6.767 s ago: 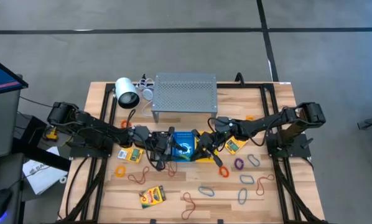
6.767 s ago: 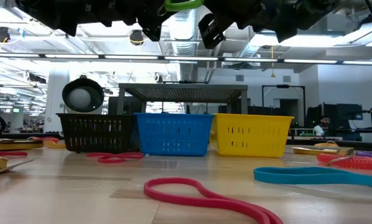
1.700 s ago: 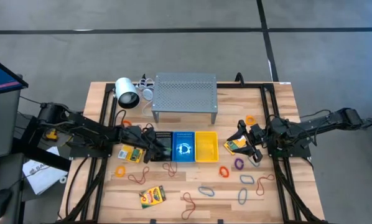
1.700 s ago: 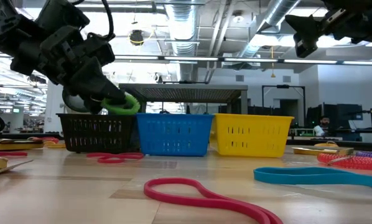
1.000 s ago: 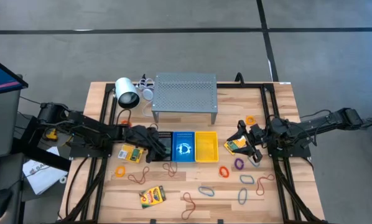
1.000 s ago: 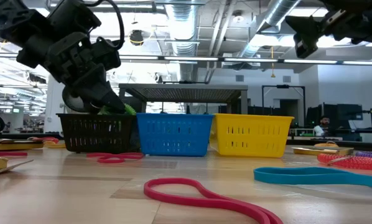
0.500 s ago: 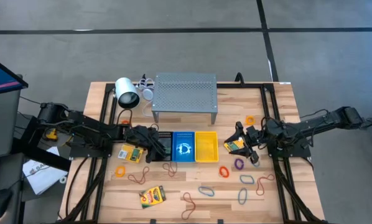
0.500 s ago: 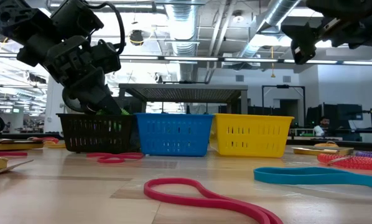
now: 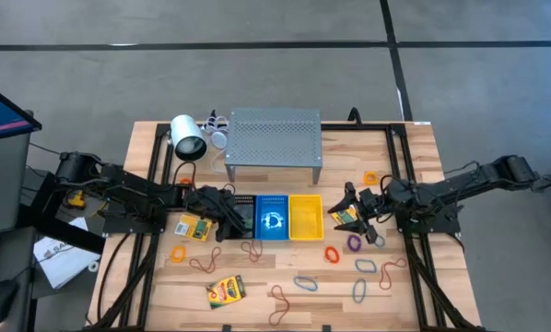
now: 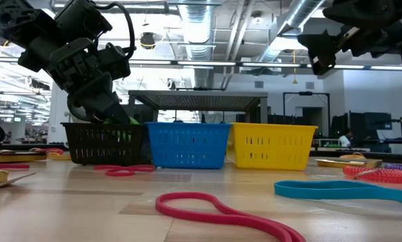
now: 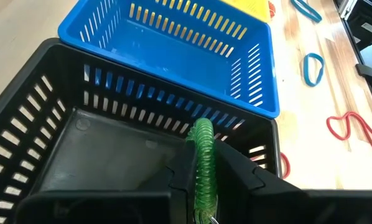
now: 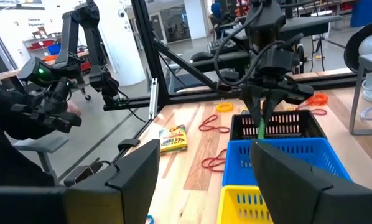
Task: Pick & Place Office Desk Supplies
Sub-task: Put the green spring keychain into the black basket, then adjust the black basket
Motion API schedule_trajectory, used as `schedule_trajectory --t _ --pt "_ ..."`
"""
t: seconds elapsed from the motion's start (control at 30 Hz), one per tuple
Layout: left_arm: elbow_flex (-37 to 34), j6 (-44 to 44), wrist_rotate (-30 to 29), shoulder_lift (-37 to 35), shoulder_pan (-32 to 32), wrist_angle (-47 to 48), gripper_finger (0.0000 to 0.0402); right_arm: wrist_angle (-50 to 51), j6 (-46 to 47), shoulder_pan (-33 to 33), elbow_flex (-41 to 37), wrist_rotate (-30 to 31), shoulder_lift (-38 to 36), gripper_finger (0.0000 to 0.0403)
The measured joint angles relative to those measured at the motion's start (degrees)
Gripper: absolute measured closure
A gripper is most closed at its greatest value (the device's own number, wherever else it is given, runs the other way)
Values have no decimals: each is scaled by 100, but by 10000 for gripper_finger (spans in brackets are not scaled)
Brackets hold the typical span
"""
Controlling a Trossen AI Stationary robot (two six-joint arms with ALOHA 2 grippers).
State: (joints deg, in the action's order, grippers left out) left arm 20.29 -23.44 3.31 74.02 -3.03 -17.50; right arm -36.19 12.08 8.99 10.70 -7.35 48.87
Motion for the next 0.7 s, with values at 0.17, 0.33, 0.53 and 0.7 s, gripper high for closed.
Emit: schedule_trajectory --t 0.17,0.33,0.53,0.7 --pt "0 2 -2 0 0 0 362 -31 -2 0 0 0 31 159" --pt "0 2 -4 0 0 -2 350 -30 -2 0 0 0 31 159" --pt "6 22 -4 241 -15 -250 339 -27 -4 0 0 0 31 159" --pt "9 57 108 666 -23 -815 328 -25 -2 0 0 0 31 159"
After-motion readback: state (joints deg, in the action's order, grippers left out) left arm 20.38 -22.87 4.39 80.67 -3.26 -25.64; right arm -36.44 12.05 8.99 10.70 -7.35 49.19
